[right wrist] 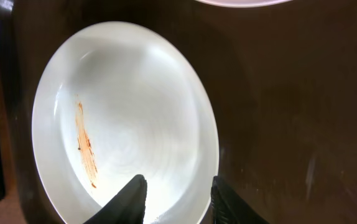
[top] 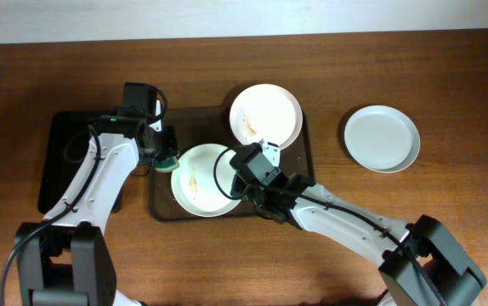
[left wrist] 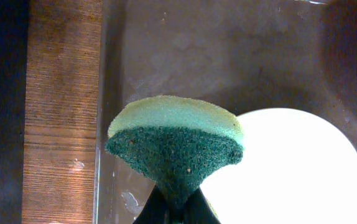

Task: Clean dirty plates on tray and stack at the side
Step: 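Grasp the lower white plate rim with the right gripper, then scrub the held plate with the sponge in the left gripper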

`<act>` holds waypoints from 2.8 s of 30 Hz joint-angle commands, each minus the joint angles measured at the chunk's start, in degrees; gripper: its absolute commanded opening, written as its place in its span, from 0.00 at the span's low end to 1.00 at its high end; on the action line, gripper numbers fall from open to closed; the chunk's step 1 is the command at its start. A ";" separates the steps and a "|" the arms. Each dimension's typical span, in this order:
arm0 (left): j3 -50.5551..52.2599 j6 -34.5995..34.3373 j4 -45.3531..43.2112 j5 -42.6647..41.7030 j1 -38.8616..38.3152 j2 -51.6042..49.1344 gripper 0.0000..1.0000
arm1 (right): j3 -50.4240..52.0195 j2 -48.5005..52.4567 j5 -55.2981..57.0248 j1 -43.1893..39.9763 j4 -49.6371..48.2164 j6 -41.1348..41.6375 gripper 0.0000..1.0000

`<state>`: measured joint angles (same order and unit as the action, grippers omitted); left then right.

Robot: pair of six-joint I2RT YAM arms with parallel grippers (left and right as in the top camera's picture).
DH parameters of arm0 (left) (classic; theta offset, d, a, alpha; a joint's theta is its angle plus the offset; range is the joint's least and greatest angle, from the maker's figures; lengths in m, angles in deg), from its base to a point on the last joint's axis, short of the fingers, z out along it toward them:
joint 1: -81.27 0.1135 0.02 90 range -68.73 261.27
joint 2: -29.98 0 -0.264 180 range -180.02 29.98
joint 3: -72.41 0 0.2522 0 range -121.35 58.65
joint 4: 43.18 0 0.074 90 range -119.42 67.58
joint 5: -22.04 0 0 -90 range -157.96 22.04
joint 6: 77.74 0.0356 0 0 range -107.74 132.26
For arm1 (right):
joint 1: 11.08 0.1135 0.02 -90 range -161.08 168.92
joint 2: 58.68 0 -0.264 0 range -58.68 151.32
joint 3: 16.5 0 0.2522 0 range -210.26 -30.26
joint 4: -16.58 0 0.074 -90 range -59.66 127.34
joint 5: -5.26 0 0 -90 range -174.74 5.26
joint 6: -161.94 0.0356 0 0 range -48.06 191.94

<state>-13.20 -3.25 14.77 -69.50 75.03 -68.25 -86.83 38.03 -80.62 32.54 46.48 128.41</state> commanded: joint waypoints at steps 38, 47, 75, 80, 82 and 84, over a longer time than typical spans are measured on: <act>18.25 8.70 -32.70 -9.57 -3.85 -4.92 0.01 | -29.46 25.88 -23.63 -11.28 24.11 -24.04 0.04; 18.25 8.70 -31.91 -2.71 -3.89 -6.14 0.00 | -29.49 25.88 -23.58 -11.28 23.91 -24.28 0.04; 14.97 13.92 -30.36 -5.79 -10.64 -6.12 0.01 | -29.46 25.88 -23.41 -11.28 23.47 -24.48 0.04; 12.44 20.33 -13.35 -15.74 -10.84 -6.12 0.01 | -29.49 25.88 -23.41 -11.28 23.45 -24.48 0.04; 11.13 18.51 -8.70 -16.63 -10.78 -6.12 0.01 | -29.46 25.88 -23.41 -11.28 23.47 -24.48 0.04; 10.51 4.52 -5.55 -11.15 -8.26 -6.12 0.01 | -29.49 25.88 -23.43 -11.28 23.50 -24.48 0.04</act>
<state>-1.88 12.62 6.99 -82.86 64.89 -73.76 -115.64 63.23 -104.23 21.00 70.37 103.82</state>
